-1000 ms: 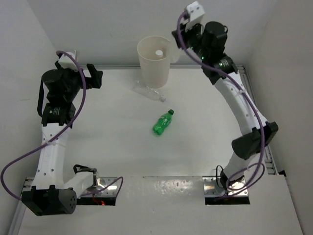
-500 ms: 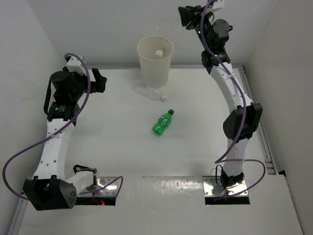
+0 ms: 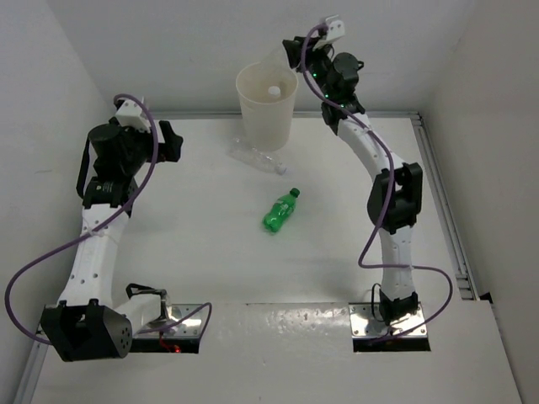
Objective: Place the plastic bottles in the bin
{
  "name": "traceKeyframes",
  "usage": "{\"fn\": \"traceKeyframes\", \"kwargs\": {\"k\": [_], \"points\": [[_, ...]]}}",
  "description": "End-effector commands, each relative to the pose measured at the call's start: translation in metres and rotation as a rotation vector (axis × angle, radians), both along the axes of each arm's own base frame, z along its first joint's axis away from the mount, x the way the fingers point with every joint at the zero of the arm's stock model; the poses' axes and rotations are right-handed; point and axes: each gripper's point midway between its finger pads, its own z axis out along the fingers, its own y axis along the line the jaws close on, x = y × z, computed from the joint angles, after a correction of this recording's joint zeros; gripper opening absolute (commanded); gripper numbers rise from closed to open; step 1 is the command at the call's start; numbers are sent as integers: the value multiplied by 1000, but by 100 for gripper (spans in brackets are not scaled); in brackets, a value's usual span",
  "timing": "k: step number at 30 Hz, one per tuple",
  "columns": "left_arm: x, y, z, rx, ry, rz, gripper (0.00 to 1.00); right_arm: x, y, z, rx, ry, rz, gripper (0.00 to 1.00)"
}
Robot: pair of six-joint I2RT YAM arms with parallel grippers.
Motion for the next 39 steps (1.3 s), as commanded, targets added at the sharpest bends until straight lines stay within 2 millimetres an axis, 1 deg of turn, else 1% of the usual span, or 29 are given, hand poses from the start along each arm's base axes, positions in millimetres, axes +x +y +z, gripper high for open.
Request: {"fn": "traceKeyframes", "kwargs": {"k": [1,6,7,9,10,12,13,14,15,16,17,18,19,20,21,23,24,26,28,29,30,31,32,33,34,35,36,38,39], "points": [[-1,7,6,28,-37,16,100,-4,20,4,-54,-92,13,0],[-4,8,-5,28,-15,25,100,1,48,-25,-158,-123,15,0],[-4,9,-5,38,-17,23,100,2,52,-32,-168,-117,19,5],[-6,9,-2,48,-29,22,100,4,54,-29,-162,-133,4,22],[-6,7,-2,46,-30,10,100,4,57,-30,-157,-133,6,50],[-9,2,-3,53,-33,-22,100,0,62,-21,-132,-139,16,74],[-10,-4,-2,48,-34,-52,100,-6,63,-6,-109,-151,26,85],[-11,-7,-2,53,-37,-75,100,-10,64,3,-93,-164,29,89],[-12,-10,-6,48,-29,-95,100,-15,66,10,-78,-167,33,91],[-13,-13,-6,45,-30,-113,100,-28,66,33,-46,-189,50,92],[-15,-22,-7,37,-37,-162,100,-34,65,43,-30,-197,57,92],[-15,-25,-4,46,-53,-190,100,-51,61,71,-7,-234,69,92],[-17,-38,-4,55,-59,-239,100,-58,58,81,8,-242,77,92],[-19,-46,-3,61,-63,-271,100,-58,58,69,9,-206,84,91],[-19,-54,-8,65,-55,-306,100,-83,46,106,41,-254,91,91],[-19,-78,-12,61,-41,-374,100,-82,39,82,29,-182,97,87],[-19,-88,-16,59,-29,-402,100,-113,23,121,48,-226,102,87],[-23,-117,-25,58,-8,-475,100,-117,10,103,19,-165,95,86],[-21,-134,-39,64,30,-499,100,-123,-16,69,-26,-58,66,83],[-27,-154,-47,92,45,-549,99,-125,-23,55,-44,-4,61,83],[-26,-158,-58,125,72,-534,99,-127,-48,55,-50,15,22,83],[-29,-165,-69,152,116,-543,97,-125,-53,-3,-96,178,22,82],[-29,-183,-81,178,156,-578,97,-135,-62,-5,-93,204,23,82],[-26,-188,-90,197,192,-570,97,-137,-86,-22,-88,263,-9,82],[-30,-196,-104,209,256,-595,96,-143,-93,-60,-105,391,-7,82],[-26,-205,-101,213,266,-613,96,-150,-95,-70,-105,430,14,82],[-25,-221,-125,204,349,-634,96,-161,-111,-76,-99,457,-7,82],[-22,-239,-131,188,384,-661,100,-175,-132,-106,-80,585,-22,83],[-19,-248,-152,203,438,-630,100,-185,-140,-123,-68,655,-22,84]]}}
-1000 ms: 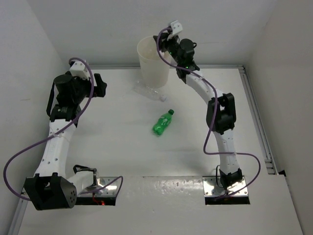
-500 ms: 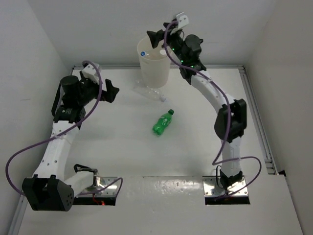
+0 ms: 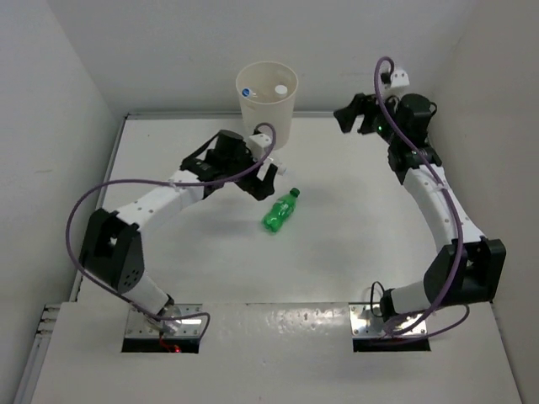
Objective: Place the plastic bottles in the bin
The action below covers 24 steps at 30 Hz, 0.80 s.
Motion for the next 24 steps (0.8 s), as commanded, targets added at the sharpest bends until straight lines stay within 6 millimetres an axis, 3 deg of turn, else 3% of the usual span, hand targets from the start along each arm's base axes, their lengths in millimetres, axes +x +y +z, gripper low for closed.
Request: {"fn": "traceKeyframes", "kwargs": {"k": [1,2,3,4,5,8,15,24], "points": [[9,-19,-19,60,55,41,100,-36,-13,-63,49,285,35,84],[15,-27,-19,59,55,45,100,-46,-16,-81,55,347,31,84],[15,-37,-26,68,70,44,100,-55,-16,-86,68,378,42,84],[16,-40,-52,117,123,44,100,-58,-20,-88,81,392,41,84],[20,-40,-62,141,139,55,100,-68,-18,-103,92,445,44,84],[24,-56,-84,170,179,43,100,-79,-29,-117,112,500,36,84],[3,-74,-131,274,240,-5,100,-90,-24,-133,130,562,65,84],[4,-79,-158,352,262,3,100,-92,-24,-144,132,593,65,83]]}}
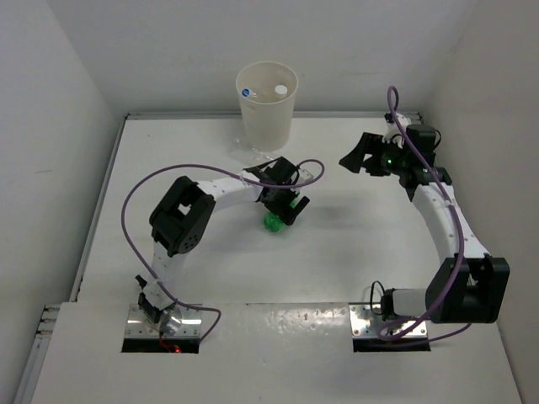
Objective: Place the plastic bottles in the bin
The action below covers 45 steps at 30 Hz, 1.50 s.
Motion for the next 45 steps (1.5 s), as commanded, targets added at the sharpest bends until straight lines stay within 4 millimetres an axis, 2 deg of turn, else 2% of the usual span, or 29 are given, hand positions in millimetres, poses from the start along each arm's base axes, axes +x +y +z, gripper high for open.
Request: {"fn": "traceKeyframes", "kwargs": {"k": [1,2,4,5,7,8,12,14,17,20,21,23,25,26,27,29,30,31,32,33,34,35,36,37,38,40,41,43,45], "points": [[19,-13,14,-7,-44,14,100,-3,3,3,21,0,11,83],[18,-12,6,15,-19,14,100,-3,4,4,16,-6,19,83],[20,-15,3,36,-3,-12,100,-5,4,4,13,-5,23,83],[33,-25,17,23,-31,-28,100,-5,3,3,10,-5,23,83],[31,-19,4,92,16,-32,100,-7,3,2,3,1,31,82],[40,-24,14,88,-9,-36,100,-7,3,1,2,4,30,82],[32,-10,12,156,23,-50,96,-9,3,-1,-8,-4,36,82],[24,4,6,205,75,-55,91,-10,3,-3,-9,4,39,82],[22,9,6,213,95,-60,88,-8,2,-3,-10,-5,38,82],[17,11,10,222,113,-86,79,-6,4,-4,-2,1,42,80],[16,10,12,217,118,-100,71,-6,3,-5,-3,2,43,80],[13,4,24,180,121,-123,61,-6,3,-5,-7,0,45,79],[26,-2,51,97,81,-117,47,-7,2,-7,-19,-1,49,79],[28,-14,67,27,52,-147,42,-7,1,-7,-21,0,48,79],[36,-20,104,-53,-22,-150,37,-9,2,-8,-23,3,51,79],[56,-34,160,-223,-153,-140,29,-11,2,-9,-31,0,54,78],[59,-35,215,-319,-264,-142,26,-13,2,-12,-33,6,56,78],[65,-31,239,-377,-320,-118,23,-13,2,-14,-30,13,58,78],[80,-34,283,-470,-472,-119,18,-14,2,-14,-36,9,60,78],[84,-30,316,-529,-560,-110,18,-14,1,-15,-38,11,58,78],[91,-17,357,-577,-671,-70,18,-15,1,-17,-39,15,59,78],[107,-5,402,-629,-825,2,18,-13,0,-18,-43,15,54,78],[115,4,428,-657,-903,35,18,-13,0,-19,-44,14,57,78],[119,13,465,-708,-989,61,18,-12,-1,-19,-47,14,54,78],[138,22,471,-711,-1033,94,14,-11,-2,-21,-46,18,48,78],[150,36,515,-775,-1179,133,13,-9,-2,-19,-46,9,45,78],[168,38,514,-767,-1234,156,10,-8,-2,-21,-42,14,43,78],[180,46,525,-780,-1307,190,8,-8,-4,-23,-46,19,38,78],[198,58,523,-770,-1368,216,8,-10,-4,-24,-54,19,43,78]]}}
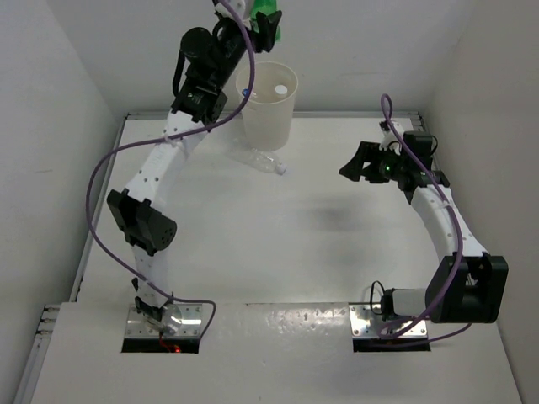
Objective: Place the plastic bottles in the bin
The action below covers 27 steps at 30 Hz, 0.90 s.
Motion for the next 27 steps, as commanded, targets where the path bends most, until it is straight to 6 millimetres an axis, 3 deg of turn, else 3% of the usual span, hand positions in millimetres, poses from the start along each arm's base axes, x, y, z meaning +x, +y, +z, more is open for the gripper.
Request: {"fn": "traceKeyframes", "kwargs": {"k": [1,3,5,11,12,14,17,18,19,21,22,23,25,27], "points": [[52,-3,-30,-44,-77,74,8,1,-3,-2,-19,-22,5,78],[65,13,-25,-53,-143,131,15,-1,-6,-4,-28,-19,-1,78],[88,24,-38,-76,-150,183,15,-4,-8,-8,-30,-12,-9,78],[122,41,-55,-146,-202,210,12,-11,-11,-21,-25,18,-21,78],[130,38,-68,-139,-187,210,11,-12,-12,-24,-22,26,-25,78],[133,38,-73,-138,-211,217,10,-12,-12,-25,-17,30,-27,78],[146,34,-95,-105,-203,235,13,-12,-11,-30,-13,47,-28,78],[149,36,-99,-111,-199,246,17,-11,-11,-30,-10,48,-28,78],[149,38,-99,-109,-201,259,35,-11,-11,-31,-11,49,-29,78],[159,42,-114,-97,-181,270,56,-10,-11,-29,-8,52,-28,78],[159,42,-114,-97,-181,270,76,-10,-12,-29,-11,50,-28,78],[159,40,-113,-87,-174,260,87,-10,-11,-29,-14,53,-23,78],[150,39,-98,-74,-192,246,99,-10,-11,-29,-13,52,-22,78],[144,42,-87,-54,-196,226,99,-8,-11,-27,-9,43,-22,78]]}}
